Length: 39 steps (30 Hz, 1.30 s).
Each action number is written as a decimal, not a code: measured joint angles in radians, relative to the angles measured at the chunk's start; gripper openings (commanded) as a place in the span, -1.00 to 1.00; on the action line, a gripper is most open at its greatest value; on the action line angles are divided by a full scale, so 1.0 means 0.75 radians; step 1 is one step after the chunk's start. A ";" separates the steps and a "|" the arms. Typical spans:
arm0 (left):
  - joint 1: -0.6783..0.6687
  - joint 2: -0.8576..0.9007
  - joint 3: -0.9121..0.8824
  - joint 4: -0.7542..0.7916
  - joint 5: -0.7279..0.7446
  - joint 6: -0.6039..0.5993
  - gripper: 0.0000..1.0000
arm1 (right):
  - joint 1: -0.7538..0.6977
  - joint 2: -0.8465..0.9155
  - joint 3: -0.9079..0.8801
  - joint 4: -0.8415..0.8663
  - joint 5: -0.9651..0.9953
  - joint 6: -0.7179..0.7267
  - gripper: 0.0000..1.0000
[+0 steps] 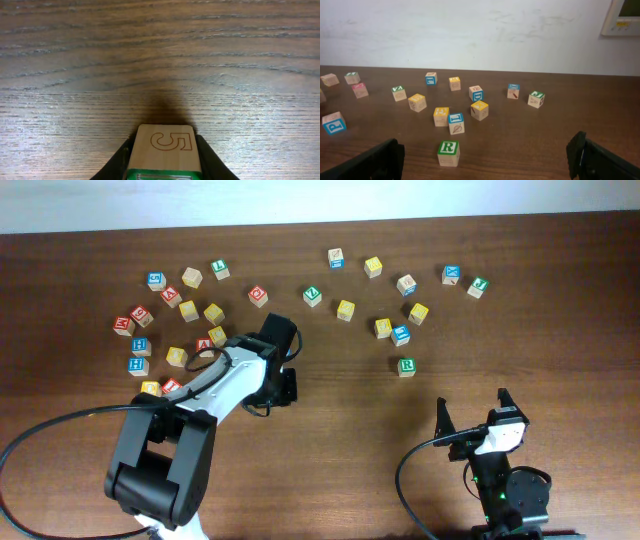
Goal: Spell out RSS
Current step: 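Carry the R block forward and set it down on the table, then move the left gripper to the yellow S block and grasp it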
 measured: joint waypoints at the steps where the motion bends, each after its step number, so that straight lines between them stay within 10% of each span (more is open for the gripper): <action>1: 0.000 0.000 0.000 -0.001 0.001 -0.009 -0.17 | 0.000 0.000 0.000 0.000 0.000 -0.001 0.97; 11: -0.001 0.012 0.062 -0.116 0.001 -0.034 0.59 | 0.000 0.000 0.000 -0.001 0.000 0.000 0.97; 21: 0.001 0.035 0.886 -0.613 0.018 -0.033 0.98 | 0.000 -0.001 0.000 0.000 0.000 -0.001 0.97; 39: 0.635 0.050 1.065 -0.759 0.024 -0.028 0.98 | 0.000 0.000 0.000 0.000 0.000 0.000 0.97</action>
